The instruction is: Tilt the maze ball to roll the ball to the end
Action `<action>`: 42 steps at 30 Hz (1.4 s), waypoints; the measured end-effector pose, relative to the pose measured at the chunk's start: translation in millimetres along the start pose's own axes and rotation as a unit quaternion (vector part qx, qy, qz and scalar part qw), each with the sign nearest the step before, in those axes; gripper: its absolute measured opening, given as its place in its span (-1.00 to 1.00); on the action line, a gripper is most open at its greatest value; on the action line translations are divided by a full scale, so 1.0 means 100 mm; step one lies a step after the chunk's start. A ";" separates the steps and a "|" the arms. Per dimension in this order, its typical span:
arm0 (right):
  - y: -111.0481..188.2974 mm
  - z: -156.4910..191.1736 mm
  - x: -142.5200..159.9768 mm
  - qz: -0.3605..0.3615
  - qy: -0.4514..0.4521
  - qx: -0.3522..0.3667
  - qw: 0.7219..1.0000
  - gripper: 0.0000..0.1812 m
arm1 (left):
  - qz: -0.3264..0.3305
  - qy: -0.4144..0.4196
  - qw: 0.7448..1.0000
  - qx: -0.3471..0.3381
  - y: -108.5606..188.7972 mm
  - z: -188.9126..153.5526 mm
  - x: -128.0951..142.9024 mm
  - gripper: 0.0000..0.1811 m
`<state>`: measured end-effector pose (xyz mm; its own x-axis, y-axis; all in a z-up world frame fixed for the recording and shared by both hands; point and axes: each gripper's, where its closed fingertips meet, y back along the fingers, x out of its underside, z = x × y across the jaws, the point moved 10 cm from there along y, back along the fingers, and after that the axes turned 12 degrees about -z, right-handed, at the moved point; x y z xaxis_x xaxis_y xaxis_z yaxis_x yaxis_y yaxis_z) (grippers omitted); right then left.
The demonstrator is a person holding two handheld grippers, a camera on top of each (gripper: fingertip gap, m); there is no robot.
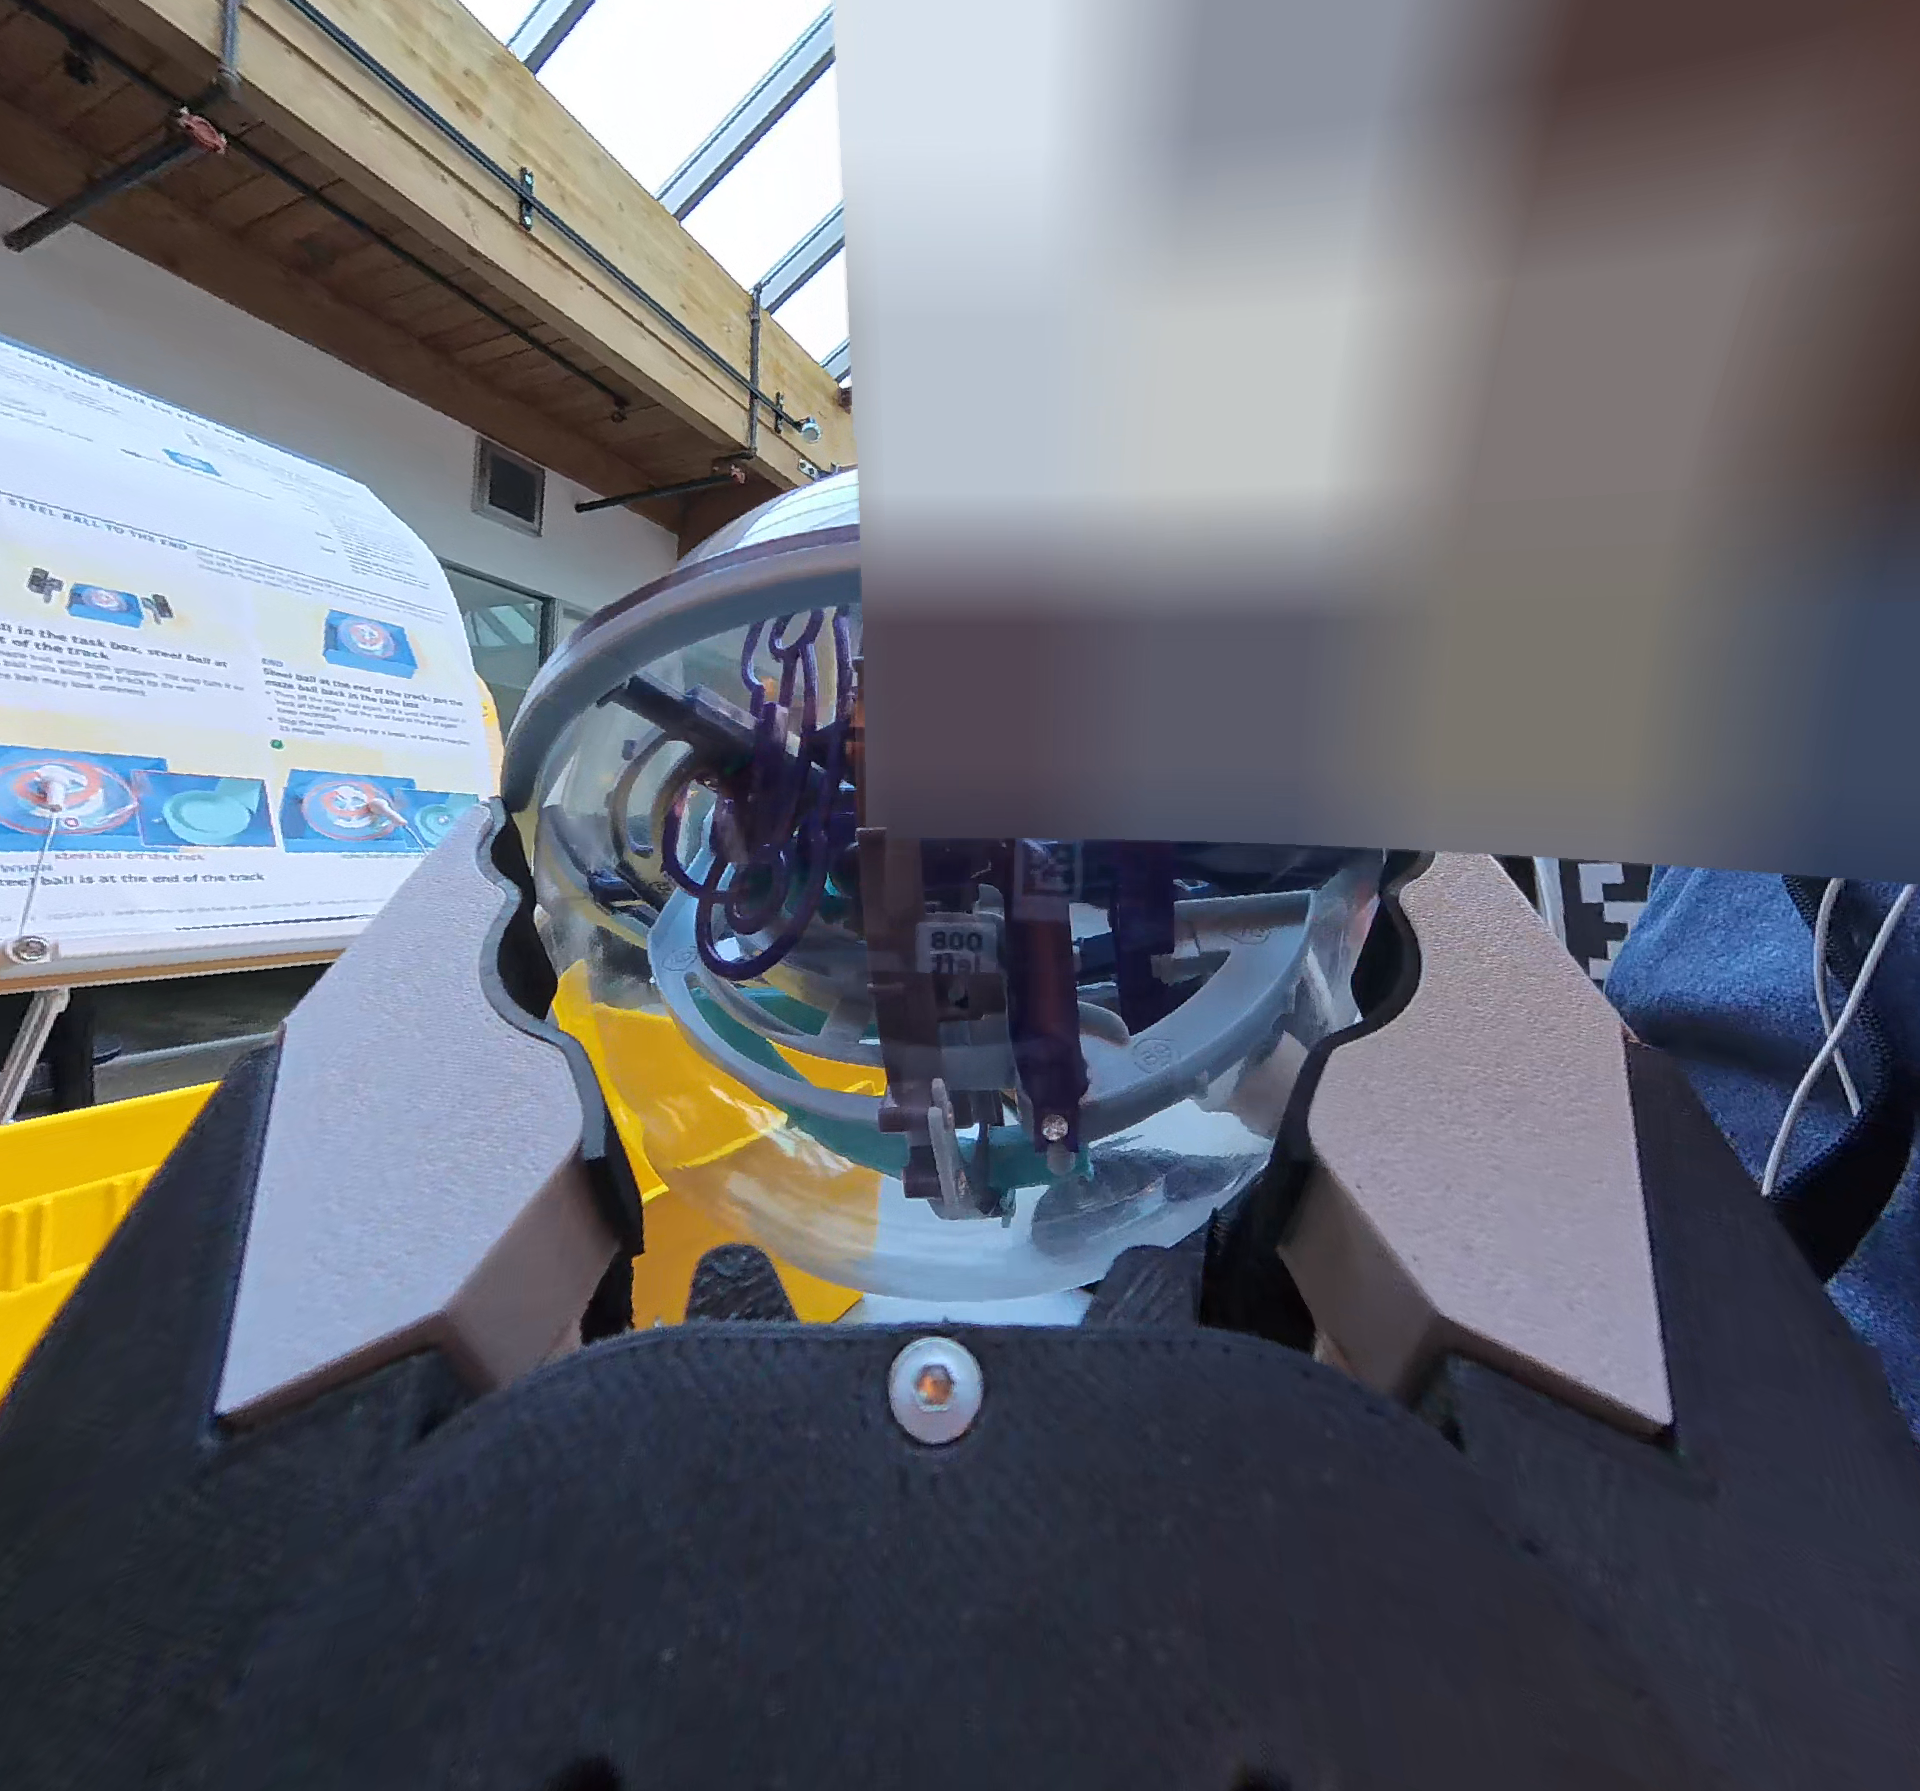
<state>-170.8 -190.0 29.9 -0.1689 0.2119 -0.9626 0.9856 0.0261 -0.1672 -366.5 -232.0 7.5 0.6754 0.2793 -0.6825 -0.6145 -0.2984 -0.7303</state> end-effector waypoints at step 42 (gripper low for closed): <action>-0.05 -0.07 0.29 -0.004 -0.223 -0.011 0.975 0.70 | 0.096 -0.053 0.993 0.034 -0.02 0.07 -0.08 0.71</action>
<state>-180.9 -177.7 4.6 -0.1588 -0.2344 -0.9591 0.9835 0.0472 -0.1744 -373.4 -227.1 13.8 0.4992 0.3192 -0.8056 -0.7558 -0.2943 -0.5850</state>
